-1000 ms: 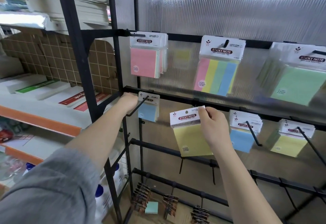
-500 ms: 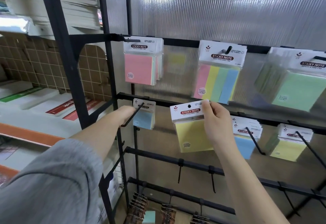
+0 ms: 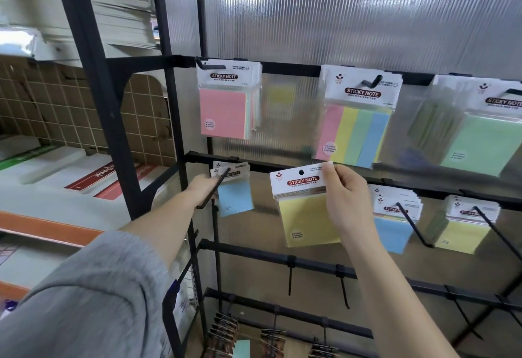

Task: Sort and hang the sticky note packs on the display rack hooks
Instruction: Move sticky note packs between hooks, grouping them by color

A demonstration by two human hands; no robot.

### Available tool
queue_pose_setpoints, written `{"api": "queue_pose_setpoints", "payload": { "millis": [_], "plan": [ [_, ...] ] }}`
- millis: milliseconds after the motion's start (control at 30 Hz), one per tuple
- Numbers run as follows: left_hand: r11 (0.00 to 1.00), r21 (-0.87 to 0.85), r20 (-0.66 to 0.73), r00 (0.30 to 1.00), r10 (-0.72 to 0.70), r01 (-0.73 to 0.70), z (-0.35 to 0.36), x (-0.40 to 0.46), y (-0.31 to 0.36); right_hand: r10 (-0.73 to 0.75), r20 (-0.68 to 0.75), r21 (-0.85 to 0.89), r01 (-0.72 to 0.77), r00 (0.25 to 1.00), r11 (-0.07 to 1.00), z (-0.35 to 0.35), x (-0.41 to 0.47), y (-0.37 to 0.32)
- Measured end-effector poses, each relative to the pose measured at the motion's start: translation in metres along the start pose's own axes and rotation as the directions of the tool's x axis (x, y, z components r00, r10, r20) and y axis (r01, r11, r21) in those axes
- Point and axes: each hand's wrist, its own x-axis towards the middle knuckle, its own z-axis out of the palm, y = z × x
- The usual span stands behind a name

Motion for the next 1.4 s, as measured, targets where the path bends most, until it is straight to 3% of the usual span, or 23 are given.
{"api": "queue_pose_setpoints", "payload": {
  "millis": [133, 300, 433, 533, 767, 1133, 1400],
  "plan": [
    [0.973, -0.229, 0.129, 0.991, 0.028, 0.002, 0.006, -0.005, -0.01, 0.026, -0.033, 0.024, -0.025, 0.999, 0.999, 0.002, -0.004, 0.0],
    [0.949, -0.312, 0.084, 0.994, 0.072, -0.042, 0.007, -0.003, -0.019, 0.061, -0.095, 0.01, -0.061, 0.994, 0.998, 0.0, -0.013, 0.0],
    [0.989, -0.099, -0.062, 0.993, 0.102, -0.108, 0.008, -0.009, -0.021, 0.066, -0.126, 0.022, -0.064, 0.99, 0.998, -0.003, -0.021, -0.004],
    [0.991, -0.036, -0.126, 0.984, 0.124, -0.13, 0.007, -0.024, -0.023, 0.058, -0.145, 0.019, -0.055, 0.988, 0.998, -0.004, -0.029, -0.009],
    [0.977, -0.043, -0.215, 0.957, 0.195, -0.208, -0.005, -0.06, -0.037, 0.003, -0.164, -0.016, -0.005, 0.986, 1.0, -0.013, -0.049, -0.021],
    [0.979, -0.096, -0.391, 0.911, 0.128, -0.178, -0.017, -0.141, -0.045, -0.017, -0.205, -0.038, 0.01, 0.979, 0.999, -0.035, -0.069, -0.03],
    [0.955, 0.031, -0.405, 0.87, 0.282, -0.295, -0.027, -0.172, -0.013, -0.028, -0.241, -0.008, 0.027, 0.97, 1.0, -0.048, -0.067, -0.038]
  ]
}}
